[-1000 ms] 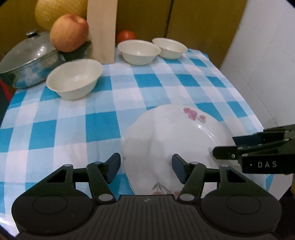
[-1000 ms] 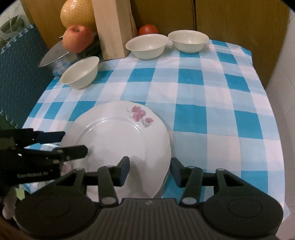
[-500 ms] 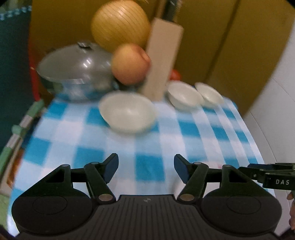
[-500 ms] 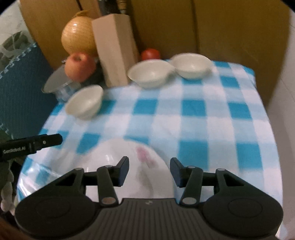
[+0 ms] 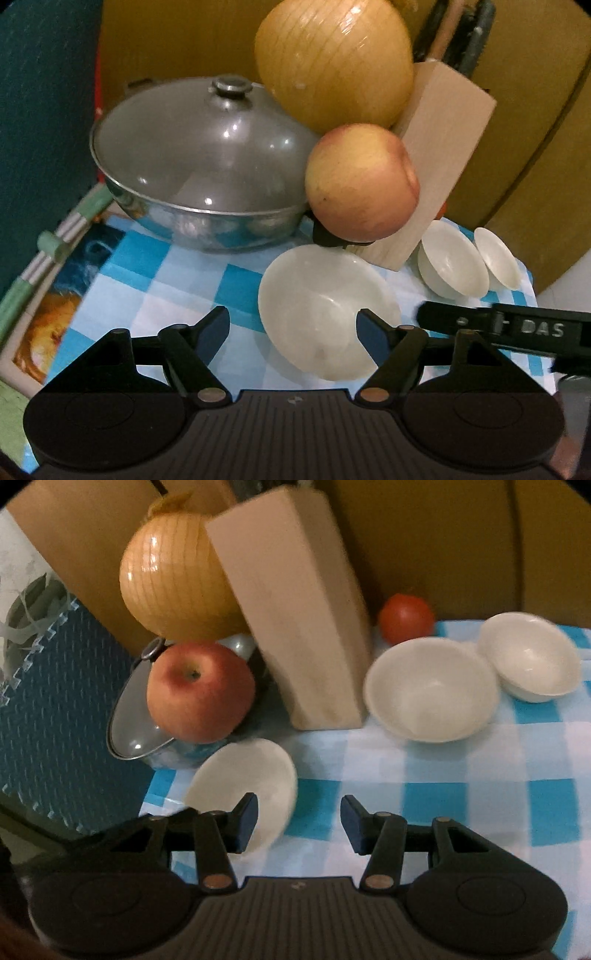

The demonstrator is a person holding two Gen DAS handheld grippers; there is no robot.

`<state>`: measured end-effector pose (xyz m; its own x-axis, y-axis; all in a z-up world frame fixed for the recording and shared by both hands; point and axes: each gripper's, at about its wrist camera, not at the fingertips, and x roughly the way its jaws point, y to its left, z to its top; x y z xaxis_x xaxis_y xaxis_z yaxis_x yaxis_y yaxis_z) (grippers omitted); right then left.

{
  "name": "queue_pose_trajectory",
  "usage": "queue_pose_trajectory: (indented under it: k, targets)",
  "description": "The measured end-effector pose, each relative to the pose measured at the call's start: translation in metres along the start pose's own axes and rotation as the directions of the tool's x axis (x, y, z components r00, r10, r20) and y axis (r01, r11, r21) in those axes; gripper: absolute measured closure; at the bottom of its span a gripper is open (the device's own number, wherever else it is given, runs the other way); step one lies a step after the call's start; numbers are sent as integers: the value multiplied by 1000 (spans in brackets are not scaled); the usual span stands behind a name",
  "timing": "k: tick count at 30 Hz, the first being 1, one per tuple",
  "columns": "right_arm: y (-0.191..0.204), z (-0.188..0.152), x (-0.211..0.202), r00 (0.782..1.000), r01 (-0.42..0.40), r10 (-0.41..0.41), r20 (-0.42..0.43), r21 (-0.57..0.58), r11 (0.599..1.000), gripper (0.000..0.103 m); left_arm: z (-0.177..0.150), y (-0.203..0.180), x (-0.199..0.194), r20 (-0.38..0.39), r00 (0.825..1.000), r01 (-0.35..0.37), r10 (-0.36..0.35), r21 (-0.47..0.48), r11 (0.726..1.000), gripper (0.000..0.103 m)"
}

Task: Organize plates and bowls
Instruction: 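Move both grippers to the cream bowl beside the steel pot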

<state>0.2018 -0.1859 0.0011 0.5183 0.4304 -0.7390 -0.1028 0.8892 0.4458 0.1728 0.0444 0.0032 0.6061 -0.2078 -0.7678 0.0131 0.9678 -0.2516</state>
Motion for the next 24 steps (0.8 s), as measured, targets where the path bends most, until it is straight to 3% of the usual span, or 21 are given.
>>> queue_pose_trajectory:
  k: [4,7,9,12,16,24]
  targets:
    - [7,5,21,999,29,-29,-27,-12,999,63,0,3,13,-28,999,-21,21,7,1000,32]
    - [8,7,33,998,25,-26,-57,-23,999,77,-1,4,26,-63,998,-16,16,7,1000,45]
    - [8,6,40,996,0,-1,-92,-15,1000,95,-1,2,32,-83,997,-7,8,8,1000,55]
    - [6,2,47,994,-7,6,-108,-9,1000,97,-4,-3,34,-77,996,-37,40,48,998,62]
    - [-5,0,35,995,-4,4,-99,6,1000,97,-6,-7,27,-85,996,11,-6,56,998,72]
    - [-37,-7,-29,999,24,-23,-31,28,999,97,-23,-63,19,-106,991,105,-88,169,980,71]
